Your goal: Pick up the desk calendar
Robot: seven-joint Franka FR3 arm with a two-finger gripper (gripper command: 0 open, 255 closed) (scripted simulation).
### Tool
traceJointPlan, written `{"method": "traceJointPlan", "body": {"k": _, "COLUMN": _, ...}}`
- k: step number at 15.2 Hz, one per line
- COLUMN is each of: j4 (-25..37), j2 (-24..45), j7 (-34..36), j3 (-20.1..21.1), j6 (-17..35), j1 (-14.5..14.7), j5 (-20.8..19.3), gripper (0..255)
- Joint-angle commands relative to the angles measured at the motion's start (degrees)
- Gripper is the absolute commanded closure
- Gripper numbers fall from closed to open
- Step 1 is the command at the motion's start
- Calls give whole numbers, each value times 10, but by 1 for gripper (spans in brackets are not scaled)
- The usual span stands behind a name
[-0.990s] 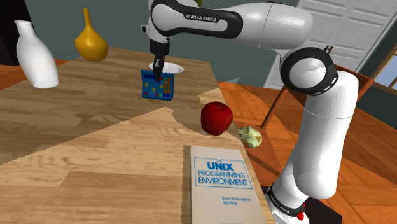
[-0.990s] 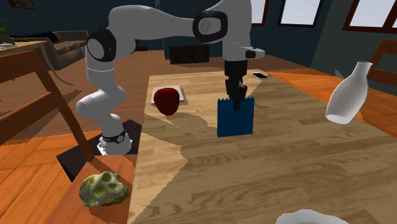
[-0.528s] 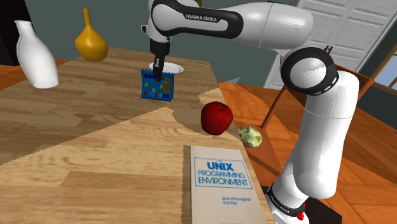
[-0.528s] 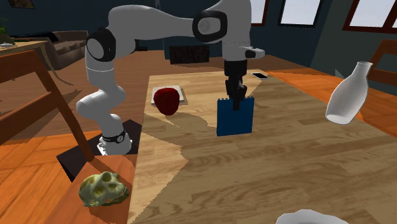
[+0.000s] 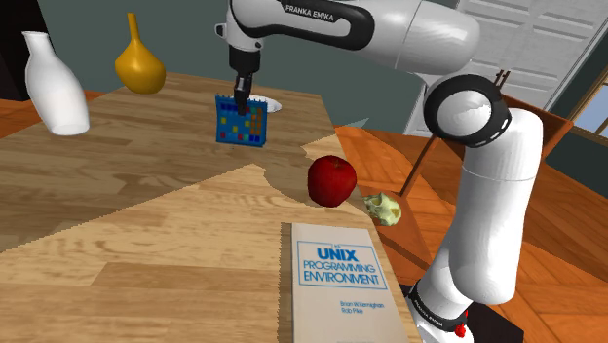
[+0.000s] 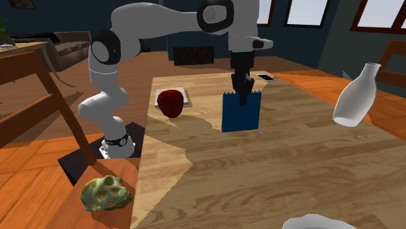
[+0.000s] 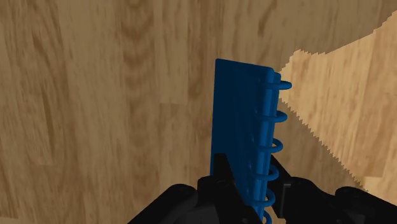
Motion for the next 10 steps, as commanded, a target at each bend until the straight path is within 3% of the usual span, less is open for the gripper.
{"method": "traceJointPlan", "body": {"k": 1, "j4": 27, "j2": 7, "j7": -2, "j3": 0, "j6": -20, "j1": 1, "j5": -1, "gripper": 255}}
{"method": "traceJointPlan", "body": {"k": 8, "j4": 145, "j2": 48, "j7": -9, "j3": 0, "j6": -98, "j1": 8, "j5": -5, "gripper": 255}}
{"method": "traceJointPlan", "body": {"k": 10, "j4": 149, "j2": 49, "j7": -9, "j3": -1, "j6": -99, "j1": 8, "j5": -6, "gripper": 255}}
